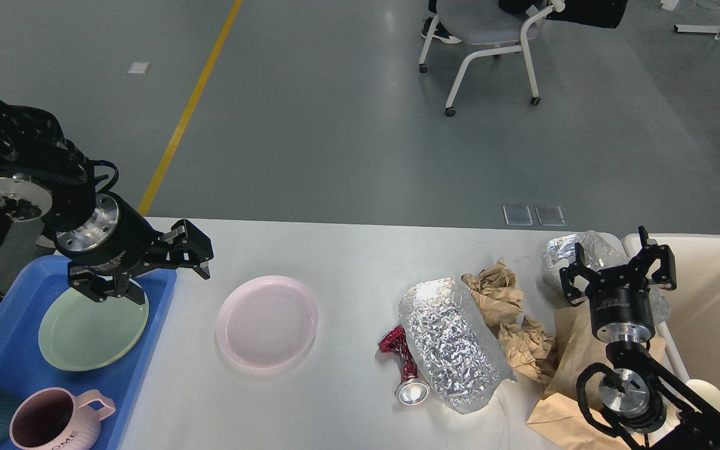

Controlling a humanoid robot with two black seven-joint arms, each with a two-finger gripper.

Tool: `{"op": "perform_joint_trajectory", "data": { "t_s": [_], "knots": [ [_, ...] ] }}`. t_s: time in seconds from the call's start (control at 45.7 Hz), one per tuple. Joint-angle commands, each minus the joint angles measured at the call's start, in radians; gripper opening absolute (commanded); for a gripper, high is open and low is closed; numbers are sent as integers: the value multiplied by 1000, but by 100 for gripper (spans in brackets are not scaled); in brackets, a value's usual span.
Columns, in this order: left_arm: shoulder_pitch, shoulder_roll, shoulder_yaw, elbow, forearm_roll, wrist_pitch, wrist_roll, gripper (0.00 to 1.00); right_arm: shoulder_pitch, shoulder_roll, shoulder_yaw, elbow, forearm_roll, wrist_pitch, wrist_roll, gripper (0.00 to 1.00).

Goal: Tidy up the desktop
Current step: 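Grip the pink plate's rim with the left gripper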

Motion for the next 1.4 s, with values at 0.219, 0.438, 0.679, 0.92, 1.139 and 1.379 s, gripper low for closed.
{"op": "perform_joint_trajectory", "data": {
  "t_s": [0.219, 0.438, 0.679, 0.92, 1.139, 1.379],
  "knots": [
    [507, -38, -223, 157, -241, 390, 6, 95, 0, 0, 0, 0, 0, 0, 0, 100],
    [623, -46, -253, 222, -292, 467, -1, 95, 0, 0, 0, 0, 0, 0, 0, 100],
    [691, -44, -302, 322, -237, 465, 0, 96, 0, 0, 0, -2, 0, 0, 0, 100],
    [752, -55, -332, 386, -226, 476, 3, 94, 0, 0, 0, 0, 0, 0, 0, 100],
    [775, -57, -375, 417, -229, 543, 3, 87, 0, 0, 0, 0, 0, 0, 0, 100],
    [820, -89, -392, 421, -237, 557, 6, 64, 0, 0, 0, 0, 0, 0, 0, 100]
  ]
}}
